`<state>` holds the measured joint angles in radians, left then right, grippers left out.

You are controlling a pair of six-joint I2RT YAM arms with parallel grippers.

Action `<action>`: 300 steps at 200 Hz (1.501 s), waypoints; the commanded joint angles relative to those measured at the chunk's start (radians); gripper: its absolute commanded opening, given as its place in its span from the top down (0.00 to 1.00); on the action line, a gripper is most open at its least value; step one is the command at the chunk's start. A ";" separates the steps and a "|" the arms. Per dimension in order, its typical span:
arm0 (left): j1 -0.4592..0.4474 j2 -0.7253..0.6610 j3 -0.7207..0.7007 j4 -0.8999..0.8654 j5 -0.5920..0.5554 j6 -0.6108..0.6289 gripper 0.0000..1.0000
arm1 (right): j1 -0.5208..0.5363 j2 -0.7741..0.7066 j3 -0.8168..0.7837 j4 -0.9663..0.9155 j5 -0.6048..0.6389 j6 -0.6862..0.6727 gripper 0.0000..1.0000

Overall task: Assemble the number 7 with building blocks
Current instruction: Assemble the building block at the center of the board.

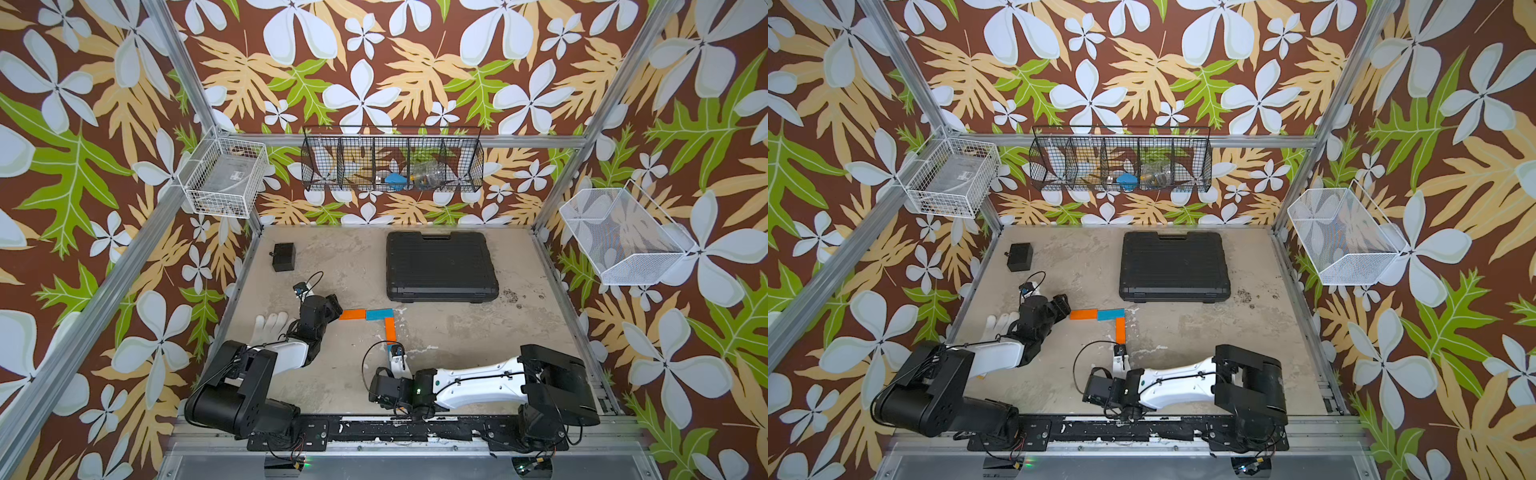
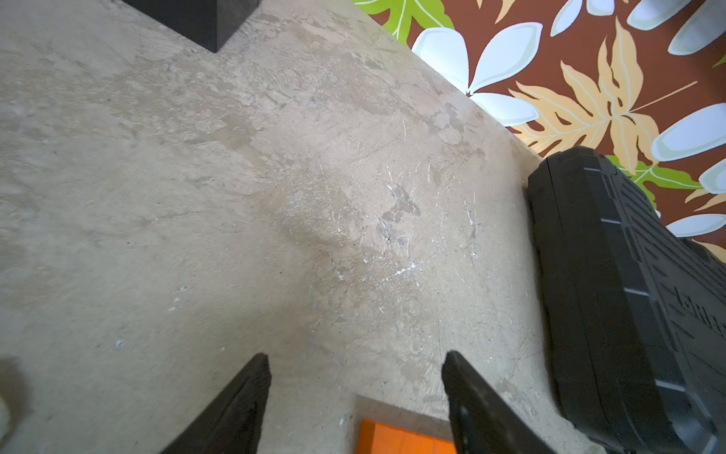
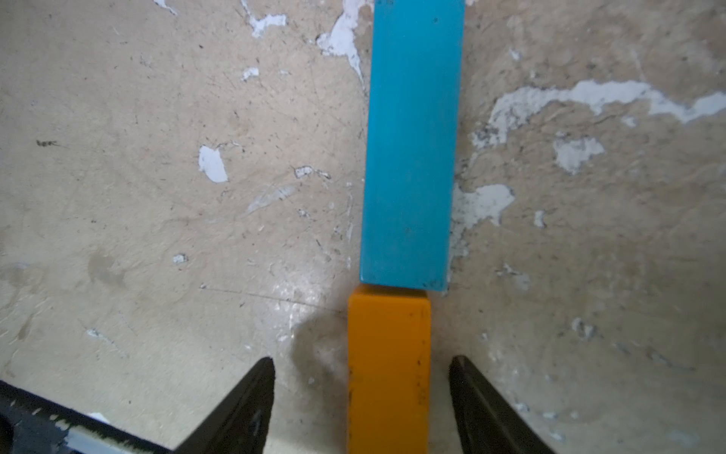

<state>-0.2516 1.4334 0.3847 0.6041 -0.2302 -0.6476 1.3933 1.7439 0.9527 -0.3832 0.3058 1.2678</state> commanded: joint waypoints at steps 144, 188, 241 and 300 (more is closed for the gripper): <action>0.003 0.015 0.010 0.017 0.012 0.005 0.28 | 0.000 0.034 0.015 -0.128 0.010 0.020 0.45; 0.006 0.016 0.010 0.016 0.013 0.006 0.28 | 0.000 0.035 0.018 -0.121 0.012 0.018 0.51; 0.006 0.017 0.010 0.017 0.014 0.006 0.28 | 0.000 0.047 0.027 -0.102 -0.002 0.008 0.55; 0.005 0.018 0.011 0.017 0.017 0.005 0.28 | 0.001 0.034 0.027 -0.065 -0.008 0.007 0.63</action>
<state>-0.2489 1.4494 0.3901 0.6067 -0.2195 -0.6479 1.3933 1.7744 0.9821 -0.4656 0.3637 1.2716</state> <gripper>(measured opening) 0.723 0.397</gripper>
